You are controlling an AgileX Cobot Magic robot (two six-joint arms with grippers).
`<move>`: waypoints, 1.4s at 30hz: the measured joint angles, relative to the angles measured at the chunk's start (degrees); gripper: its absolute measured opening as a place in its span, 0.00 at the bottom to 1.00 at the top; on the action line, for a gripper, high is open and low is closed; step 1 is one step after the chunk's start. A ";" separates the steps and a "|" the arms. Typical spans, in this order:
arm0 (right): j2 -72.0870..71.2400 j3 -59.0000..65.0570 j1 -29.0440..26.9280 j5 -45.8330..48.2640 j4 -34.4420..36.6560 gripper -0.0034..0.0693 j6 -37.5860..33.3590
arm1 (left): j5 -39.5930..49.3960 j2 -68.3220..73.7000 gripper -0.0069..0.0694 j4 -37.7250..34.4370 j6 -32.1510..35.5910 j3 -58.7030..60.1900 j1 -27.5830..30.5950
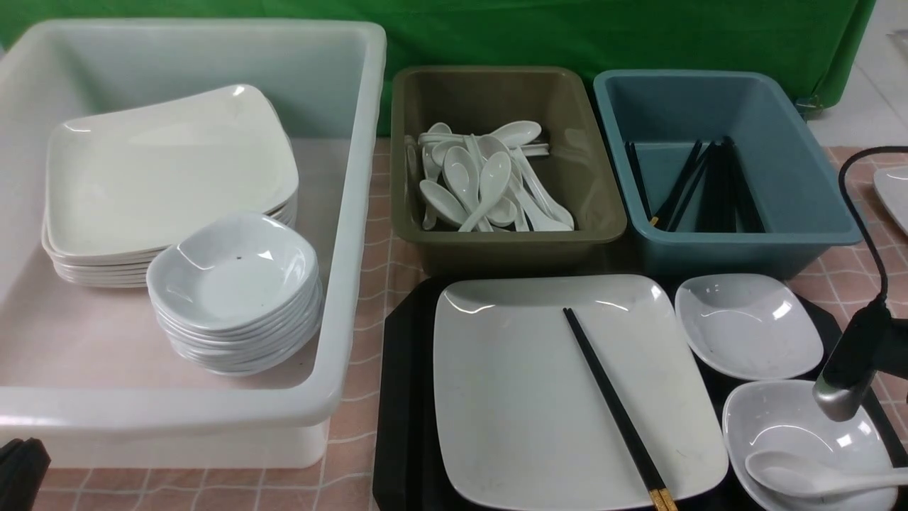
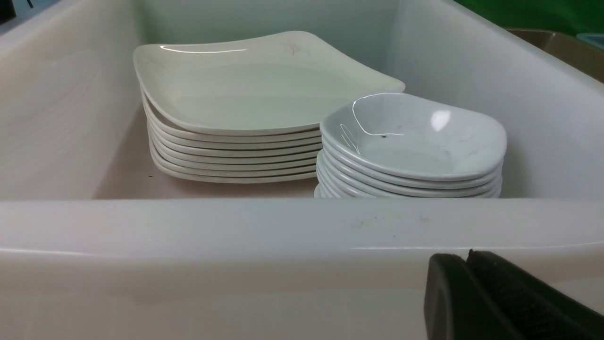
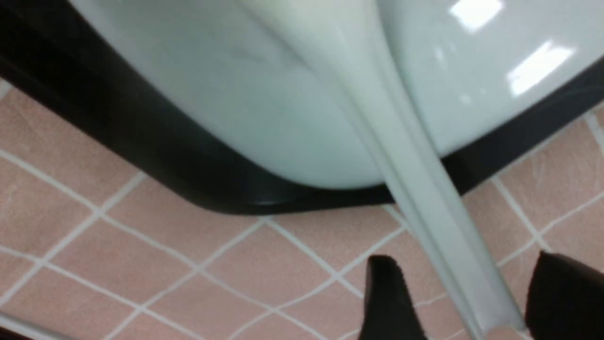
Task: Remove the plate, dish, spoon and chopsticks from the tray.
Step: Use the right arm to grab a soup spoon from the plate, then use the right arm to put the soup spoon into the small storage box in the middle
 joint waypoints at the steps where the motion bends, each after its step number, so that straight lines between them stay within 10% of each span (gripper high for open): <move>1: 0.50 0.06 0.00 -0.07 0.00 0.59 -0.05 | 0.00 0.00 0.12 0.00 0.00 0.00 0.00; 7: 1.51 0.12 0.00 -0.17 0.00 0.29 -0.20 | 0.00 0.00 0.12 0.00 0.00 0.00 0.00; 19: -8.14 -8.87 0.00 4.81 2.24 0.30 4.06 | 0.00 0.00 0.12 0.00 0.00 0.00 0.00; 28: -9.23 -22.14 1.83 2.72 23.34 0.30 9.70 | 0.00 0.00 0.12 0.00 0.00 0.00 0.00; 42: 17.60 -44.05 15.27 -15.74 28.35 0.30 25.96 | 0.00 0.00 0.12 0.00 0.00 0.00 0.00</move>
